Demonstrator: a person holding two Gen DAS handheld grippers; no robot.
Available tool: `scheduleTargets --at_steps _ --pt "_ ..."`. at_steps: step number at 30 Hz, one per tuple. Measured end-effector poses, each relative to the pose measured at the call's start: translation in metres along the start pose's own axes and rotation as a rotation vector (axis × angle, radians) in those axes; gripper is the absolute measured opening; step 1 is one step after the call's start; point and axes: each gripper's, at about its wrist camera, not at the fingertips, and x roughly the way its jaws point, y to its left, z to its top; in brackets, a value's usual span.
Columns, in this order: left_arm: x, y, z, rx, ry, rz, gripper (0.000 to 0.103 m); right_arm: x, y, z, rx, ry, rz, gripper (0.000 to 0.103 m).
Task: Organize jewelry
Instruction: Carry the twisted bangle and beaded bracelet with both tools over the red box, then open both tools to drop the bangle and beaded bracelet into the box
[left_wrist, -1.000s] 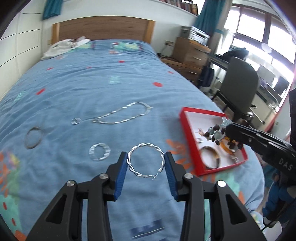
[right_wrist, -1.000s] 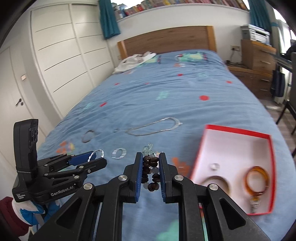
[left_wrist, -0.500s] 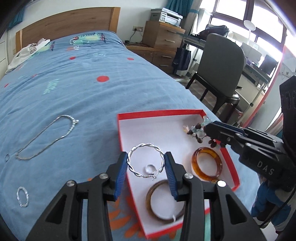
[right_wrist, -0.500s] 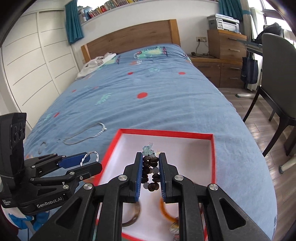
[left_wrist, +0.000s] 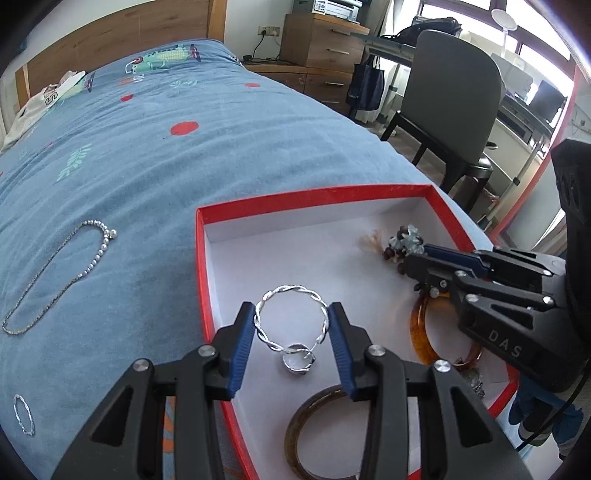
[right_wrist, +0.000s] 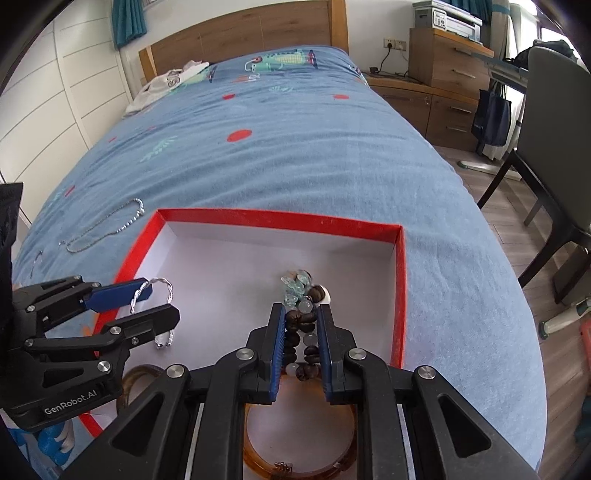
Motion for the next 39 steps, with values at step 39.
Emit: scheduleTargets --at_steps 39 --pt "-0.034 -0.016 -0.019 0.126 -0.093 0.016 0.043 -0.011 0.014 -0.006 -0.066 -0.009 -0.076 0.040"
